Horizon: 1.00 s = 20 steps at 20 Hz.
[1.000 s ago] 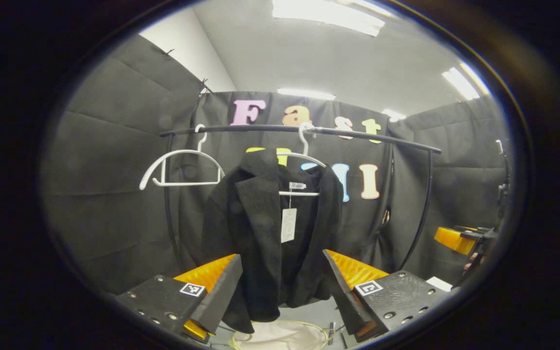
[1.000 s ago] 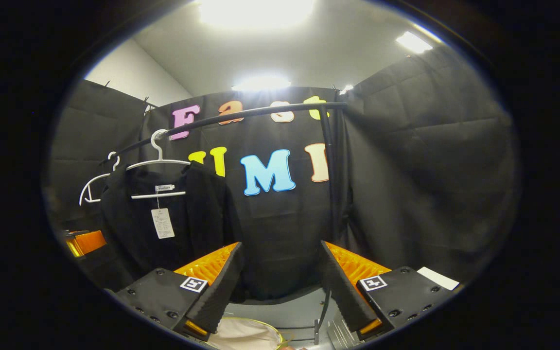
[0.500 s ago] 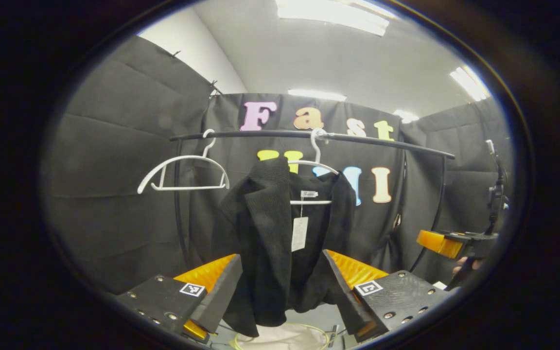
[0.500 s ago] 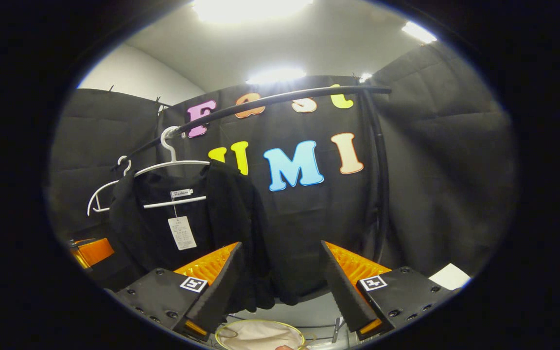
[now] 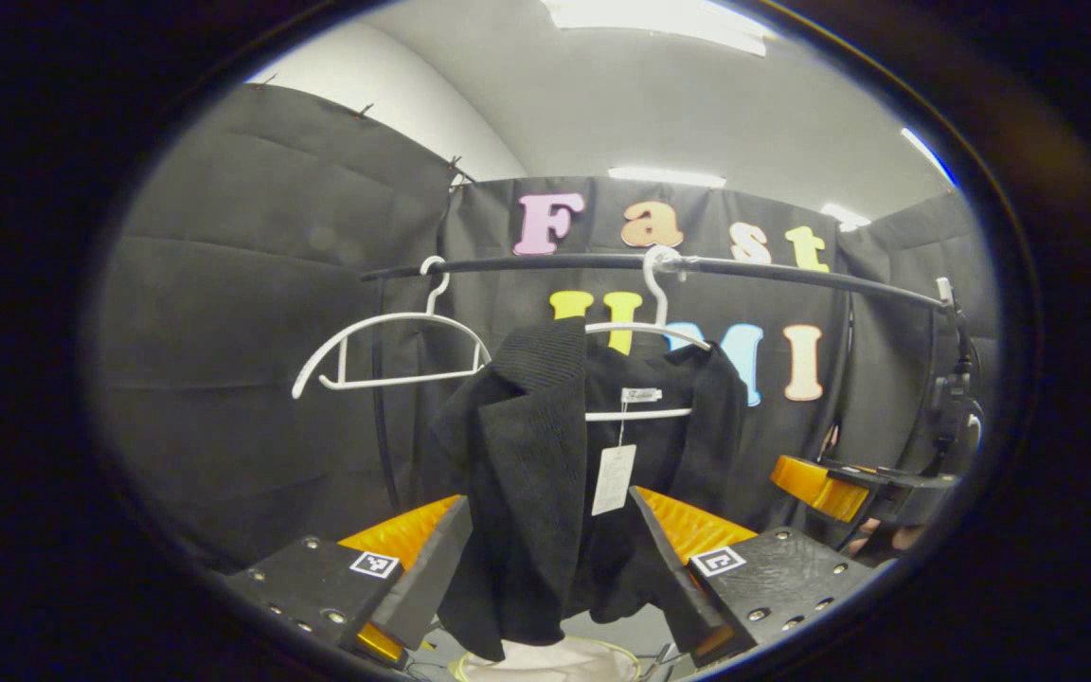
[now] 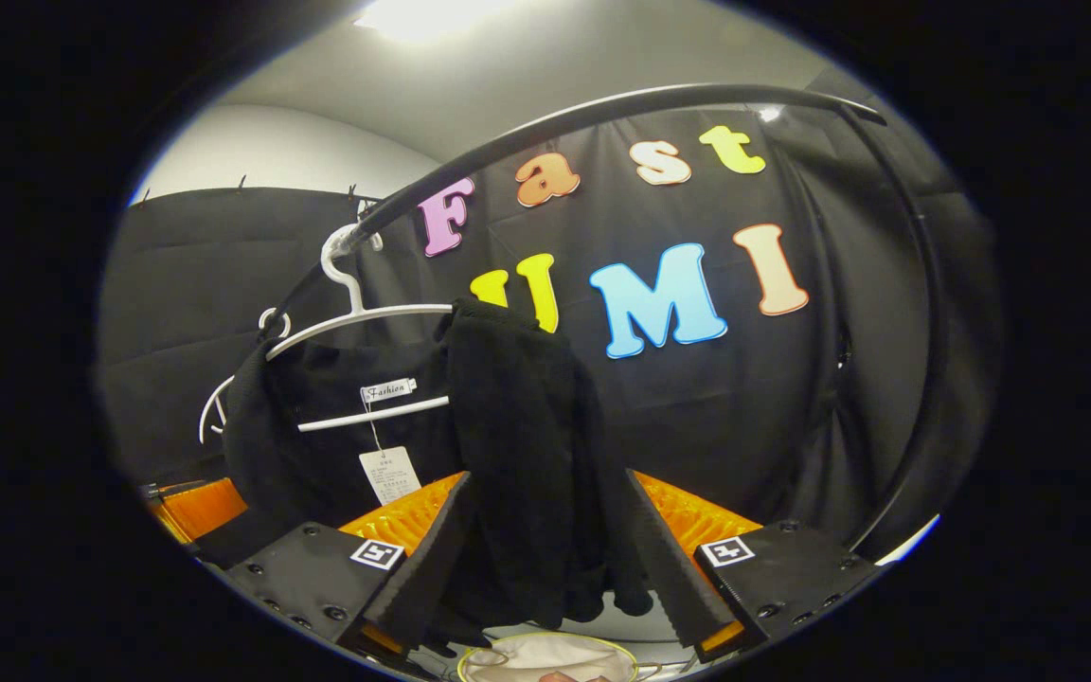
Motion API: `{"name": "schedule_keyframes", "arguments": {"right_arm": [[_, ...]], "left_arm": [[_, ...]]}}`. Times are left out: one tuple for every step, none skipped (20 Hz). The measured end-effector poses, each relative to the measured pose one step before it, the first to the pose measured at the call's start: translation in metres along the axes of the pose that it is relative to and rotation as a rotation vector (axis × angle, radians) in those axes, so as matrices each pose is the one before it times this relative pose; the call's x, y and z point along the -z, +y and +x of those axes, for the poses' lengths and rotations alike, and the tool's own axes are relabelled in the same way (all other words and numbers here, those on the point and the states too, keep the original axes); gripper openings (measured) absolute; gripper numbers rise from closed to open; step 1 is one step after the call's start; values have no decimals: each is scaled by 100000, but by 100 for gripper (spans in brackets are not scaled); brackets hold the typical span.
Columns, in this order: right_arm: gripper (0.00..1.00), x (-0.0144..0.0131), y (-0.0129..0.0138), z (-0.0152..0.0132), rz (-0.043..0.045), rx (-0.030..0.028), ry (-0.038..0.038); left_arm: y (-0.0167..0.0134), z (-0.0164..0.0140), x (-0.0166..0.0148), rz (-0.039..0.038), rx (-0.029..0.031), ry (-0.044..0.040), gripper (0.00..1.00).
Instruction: Grasp the clothes on the hanger with both hands and then place them into the laundry hamper below.
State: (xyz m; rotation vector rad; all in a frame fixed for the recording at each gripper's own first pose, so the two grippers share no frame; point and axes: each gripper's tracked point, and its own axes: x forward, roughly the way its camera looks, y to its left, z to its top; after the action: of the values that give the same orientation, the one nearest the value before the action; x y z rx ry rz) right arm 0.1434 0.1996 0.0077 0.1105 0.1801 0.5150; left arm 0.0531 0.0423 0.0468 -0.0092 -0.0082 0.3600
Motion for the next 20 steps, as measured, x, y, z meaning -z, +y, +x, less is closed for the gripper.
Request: {"name": "schedule_keyframes", "arguments": {"right_arm": [[98, 77, 484, 1047, 1000, -2856, 1133], [98, 163, 463, 1064, 707, -2848, 1129], [98, 280, 231, 1016, 515, -2153, 685], [98, 147, 193, 928, 726, -1616, 511], [98, 309, 301, 784, 667, -1553, 1018], [98, 238, 166, 745, 248, -951, 1031], [98, 356, 92, 772, -259, -478, 999], [98, 268, 72, 624, -511, -245, 1120], [98, 302, 214, 605, -96, -763, 1068], [98, 47, 254, 507, 744, -1350, -108], [98, 96, 56, 533, 669, -189, -590], [98, -42, -133, 582, 303, 983, -489], [98, 13, -40, 476, 77, 777, -123], [98, -129, -60, 469, -5, 719, -89], [98, -66, 130, 439, 109, 223, 45], [98, -92, 207, 430, 312, -476, 145], [98, -45, 155, 372, -221, -444, -49], [98, -154, -40, 322, -933, 47, -150], [98, -131, -121, 321, -1061, 534, -335], [98, -312, -262, 171, -761, 219, -959]], "left_arm": [[-94, 645, 140, -508, -2144, 25, 95], [-62, 635, 78, -713, -2051, -70, 95], [-158, 606, -28, -1211, -1534, -967, 95], [-128, 592, -13, -1445, -1696, -705, 95], [-70, 757, 266, -1178, -1779, 181, 95], [-194, 489, 20, -510, -1156, -209, 95], [-85, 440, -36, 279, -1173, -521, 95], [9, 477, -31, 999, -1496, -425, 95], [81, 485, 86, 810, -1806, -347, 95], [58, 465, 49, -496, -2025, 275, 95], [-154, 342, 15, -2032, -1395, -6, 95], [-290, 276, -105, -2519, -605, -260, 95], [-152, 455, 181, -1702, -631, -55, 95], [51, 387, 110, -316, -1100, 317, 95], [206, 299, 164, 698, -1303, 409, 95], [152, 257, -116, 970, -915, -387, 95], [114, 362, -209, 761, -847, -788, 95], [132, 313, -200, 457, -750, -711, 95], [140, 182, -53, 206, -752, -254, 95], [236, 264, 56, -142, -1554, 207, 95]]}}
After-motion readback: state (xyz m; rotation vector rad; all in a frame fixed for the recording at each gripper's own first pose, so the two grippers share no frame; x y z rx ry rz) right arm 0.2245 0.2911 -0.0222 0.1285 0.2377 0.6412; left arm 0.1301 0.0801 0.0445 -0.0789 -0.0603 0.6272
